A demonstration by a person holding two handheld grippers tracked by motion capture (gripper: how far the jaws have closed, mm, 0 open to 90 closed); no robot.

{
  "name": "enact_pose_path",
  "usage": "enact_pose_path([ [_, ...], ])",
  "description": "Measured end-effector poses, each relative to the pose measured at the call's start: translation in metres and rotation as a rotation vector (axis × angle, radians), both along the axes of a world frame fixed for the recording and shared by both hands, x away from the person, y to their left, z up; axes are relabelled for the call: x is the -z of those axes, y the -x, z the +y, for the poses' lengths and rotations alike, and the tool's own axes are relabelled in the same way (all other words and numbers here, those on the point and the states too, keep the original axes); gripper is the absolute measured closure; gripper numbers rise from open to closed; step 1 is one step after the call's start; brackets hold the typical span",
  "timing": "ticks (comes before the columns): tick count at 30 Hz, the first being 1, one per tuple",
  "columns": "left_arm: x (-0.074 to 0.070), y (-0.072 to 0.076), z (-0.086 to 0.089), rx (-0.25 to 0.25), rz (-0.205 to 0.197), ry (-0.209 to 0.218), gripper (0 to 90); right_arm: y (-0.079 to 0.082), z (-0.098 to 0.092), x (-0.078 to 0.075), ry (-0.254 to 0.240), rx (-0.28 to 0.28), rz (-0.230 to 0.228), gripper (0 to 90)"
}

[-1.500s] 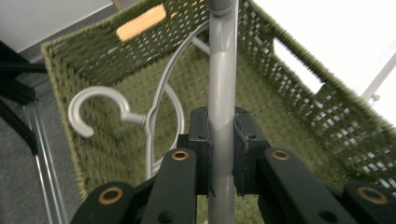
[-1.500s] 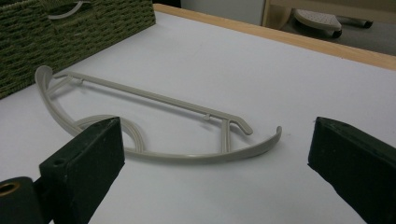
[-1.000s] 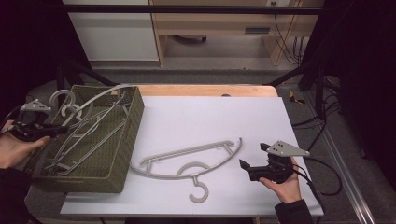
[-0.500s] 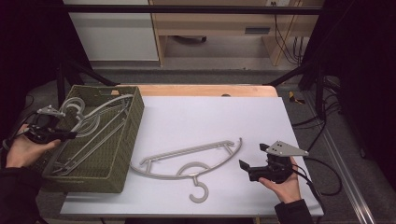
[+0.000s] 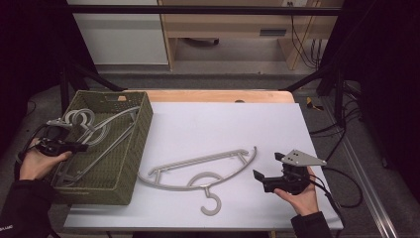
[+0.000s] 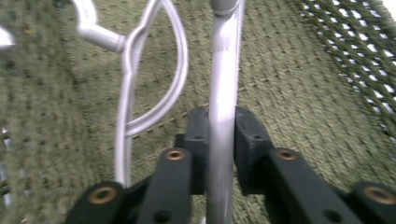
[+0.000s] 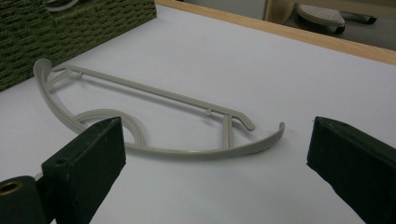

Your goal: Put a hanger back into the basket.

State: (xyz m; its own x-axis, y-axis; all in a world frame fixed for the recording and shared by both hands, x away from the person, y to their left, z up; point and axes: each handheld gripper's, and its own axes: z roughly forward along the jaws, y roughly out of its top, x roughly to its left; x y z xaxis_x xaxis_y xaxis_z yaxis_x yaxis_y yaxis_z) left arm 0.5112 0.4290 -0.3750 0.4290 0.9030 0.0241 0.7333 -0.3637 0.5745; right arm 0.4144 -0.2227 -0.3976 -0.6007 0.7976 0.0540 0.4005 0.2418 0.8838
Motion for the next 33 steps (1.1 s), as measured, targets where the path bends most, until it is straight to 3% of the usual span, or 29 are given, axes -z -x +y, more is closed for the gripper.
enact_pose_path([
  [5, -0.002, 0.006, 0.004, -0.055, -0.030, -0.082, 59.6, 0.001, 0.000, -0.001, -0.001, 0.003, 0.000, 4.9],
  [10, -0.010, 0.017, 0.010, -0.076, -0.079, -0.087, 52.0, 0.001, -0.002, -0.001, 0.000, 0.004, -0.010, 5.0],
  [13, -0.019, 0.026, 0.009, -0.076, -0.128, -0.074, 48.1, 0.001, -0.002, -0.002, 0.000, 0.005, -0.011, 5.0],
  [17, -0.030, 0.040, -0.004, -0.023, -0.222, -0.016, 42.3, 0.001, -0.003, -0.003, 0.004, 0.005, -0.015, 5.1],
  [22, -0.042, 0.054, -0.032, 0.071, -0.299, 0.009, 33.4, 0.002, -0.003, -0.003, 0.000, 0.007, -0.021, 5.4],
  [28, -0.049, 0.063, -0.069, 0.157, -0.359, 0.033, 20.7, 0.002, -0.004, -0.004, 0.002, 0.005, -0.029, 5.5],
  [33, -0.053, 0.073, -0.101, 0.255, -0.385, 0.057, 17.1, 0.002, -0.005, -0.005, 0.003, 0.003, -0.030, 5.7],
])
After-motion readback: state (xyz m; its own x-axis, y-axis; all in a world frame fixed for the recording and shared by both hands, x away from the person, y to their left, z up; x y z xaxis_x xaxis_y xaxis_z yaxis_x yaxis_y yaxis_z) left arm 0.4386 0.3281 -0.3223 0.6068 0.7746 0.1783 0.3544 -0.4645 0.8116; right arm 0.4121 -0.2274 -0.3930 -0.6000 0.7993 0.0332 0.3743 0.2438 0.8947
